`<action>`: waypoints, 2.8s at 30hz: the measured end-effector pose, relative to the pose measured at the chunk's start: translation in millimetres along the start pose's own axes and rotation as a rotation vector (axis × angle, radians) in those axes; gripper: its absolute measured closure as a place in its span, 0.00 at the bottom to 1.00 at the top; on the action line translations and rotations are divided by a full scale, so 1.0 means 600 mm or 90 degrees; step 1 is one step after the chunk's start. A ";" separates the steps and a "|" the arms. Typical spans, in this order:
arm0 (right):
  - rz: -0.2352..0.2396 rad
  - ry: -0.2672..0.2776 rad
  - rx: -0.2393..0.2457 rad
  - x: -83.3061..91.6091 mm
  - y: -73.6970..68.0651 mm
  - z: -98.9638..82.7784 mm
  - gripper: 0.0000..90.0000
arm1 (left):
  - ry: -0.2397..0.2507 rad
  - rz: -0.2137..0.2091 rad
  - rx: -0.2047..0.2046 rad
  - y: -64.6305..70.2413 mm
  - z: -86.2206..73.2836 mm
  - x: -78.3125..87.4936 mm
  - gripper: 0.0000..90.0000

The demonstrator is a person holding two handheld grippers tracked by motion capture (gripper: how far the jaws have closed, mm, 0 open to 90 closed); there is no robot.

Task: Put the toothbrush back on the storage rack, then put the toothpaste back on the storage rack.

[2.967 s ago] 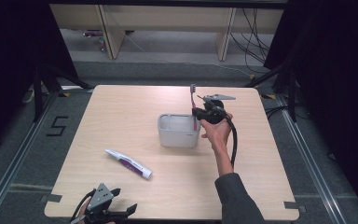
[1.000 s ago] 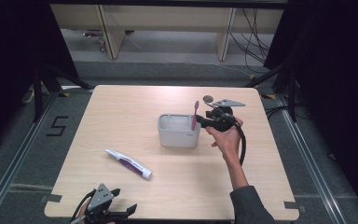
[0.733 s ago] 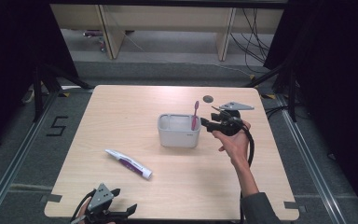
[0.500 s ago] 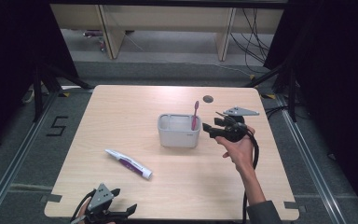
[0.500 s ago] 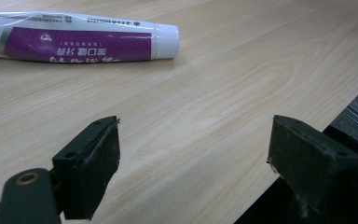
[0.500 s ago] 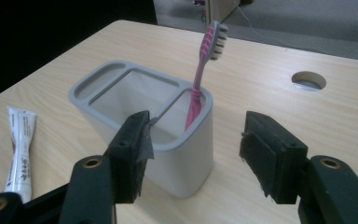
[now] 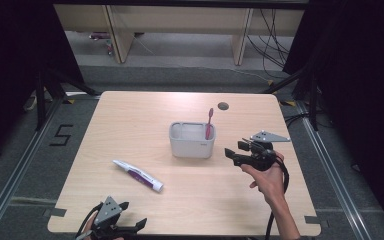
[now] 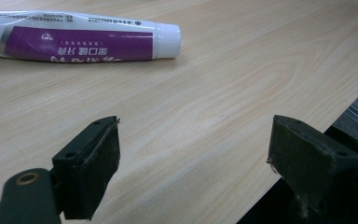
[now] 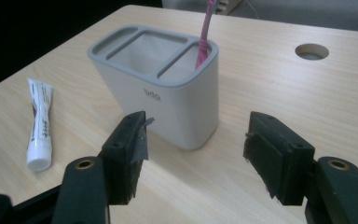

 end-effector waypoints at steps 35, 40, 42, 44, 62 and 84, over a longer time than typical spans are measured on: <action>0.016 -0.093 0.007 0.027 -0.027 -0.137 0.42 | 0.005 0.011 0.015 -0.010 0.002 0.003 0.18; 0.007 -0.097 0.036 0.029 -0.020 -0.147 0.42 | -0.002 0.011 0.010 -0.011 0.002 0.002 0.18; 0.009 -0.096 0.030 0.034 -0.022 -0.150 0.42 | -0.005 0.016 0.011 -0.013 0.002 0.003 0.18; 0.013 -0.099 0.034 0.038 -0.023 -0.154 0.42 | -0.001 0.019 0.018 -0.012 0.003 0.002 0.18; 0.026 -0.116 -0.013 0.080 -0.039 -0.197 0.31 | -0.001 0.015 0.022 -0.015 0.003 0.000 0.18; -0.001 -0.105 0.000 0.112 -0.023 -0.228 0.28 | 0.023 0.032 0.058 -0.028 0.009 0.004 0.17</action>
Point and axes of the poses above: each handheld gripper's, and its own axes: x roughly backward along the jaws, z roughly out of its top, y roughly to its right, the point moved 5 cm from there along -x, roughly forward along the jaws, and after that the axes turned 8 degrees about -z, right-handed, at the moved point
